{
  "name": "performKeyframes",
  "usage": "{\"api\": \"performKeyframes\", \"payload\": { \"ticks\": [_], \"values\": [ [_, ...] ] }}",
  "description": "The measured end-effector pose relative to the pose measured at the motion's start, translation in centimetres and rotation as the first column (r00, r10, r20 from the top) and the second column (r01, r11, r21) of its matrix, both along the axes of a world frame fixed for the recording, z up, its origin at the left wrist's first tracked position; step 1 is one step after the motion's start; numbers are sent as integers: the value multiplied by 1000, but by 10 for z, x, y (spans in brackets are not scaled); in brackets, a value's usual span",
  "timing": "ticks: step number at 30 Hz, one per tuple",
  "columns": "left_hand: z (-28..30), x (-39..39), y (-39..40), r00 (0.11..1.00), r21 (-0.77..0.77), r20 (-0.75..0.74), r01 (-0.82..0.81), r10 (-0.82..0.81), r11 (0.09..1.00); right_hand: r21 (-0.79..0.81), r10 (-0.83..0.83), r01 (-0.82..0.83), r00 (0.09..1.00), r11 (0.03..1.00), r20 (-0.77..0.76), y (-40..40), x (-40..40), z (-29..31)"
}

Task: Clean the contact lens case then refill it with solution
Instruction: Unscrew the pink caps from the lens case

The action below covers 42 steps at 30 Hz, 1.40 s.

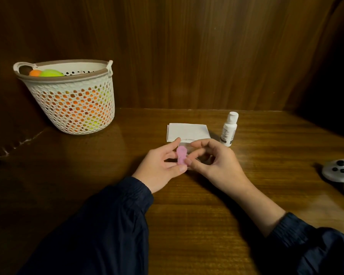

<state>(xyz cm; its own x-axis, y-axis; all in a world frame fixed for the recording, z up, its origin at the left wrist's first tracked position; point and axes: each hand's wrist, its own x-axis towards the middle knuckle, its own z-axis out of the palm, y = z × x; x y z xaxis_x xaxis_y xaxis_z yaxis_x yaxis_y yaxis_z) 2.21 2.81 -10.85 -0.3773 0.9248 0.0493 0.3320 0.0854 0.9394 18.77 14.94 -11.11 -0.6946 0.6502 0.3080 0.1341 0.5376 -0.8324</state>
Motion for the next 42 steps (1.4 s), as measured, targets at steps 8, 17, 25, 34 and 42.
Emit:
{"api": "performKeyframes", "payload": {
  "ticks": [8,17,25,34,42],
  "values": [
    [-1,1,0,1000,3,-8,7,-7,1000,62,21,-26,996,998,92,1,-1,3],
    [-3,0,2,1000,16,2,10,-10,1000,123,57,-60,998,991,21,0,-3,2],
    [-2,1,-1,998,45,63,-31,28,998,-13,-52,50,970,999,-237,2,-2,2],
    [3,-3,-2,981,96,153,-134,119,986,182,-353,311,890,933,290,27,2,-9],
    [-4,-5,0,967,135,233,-136,102,982,256,-287,267,957,929,46,15,7,2]
  ]
}}
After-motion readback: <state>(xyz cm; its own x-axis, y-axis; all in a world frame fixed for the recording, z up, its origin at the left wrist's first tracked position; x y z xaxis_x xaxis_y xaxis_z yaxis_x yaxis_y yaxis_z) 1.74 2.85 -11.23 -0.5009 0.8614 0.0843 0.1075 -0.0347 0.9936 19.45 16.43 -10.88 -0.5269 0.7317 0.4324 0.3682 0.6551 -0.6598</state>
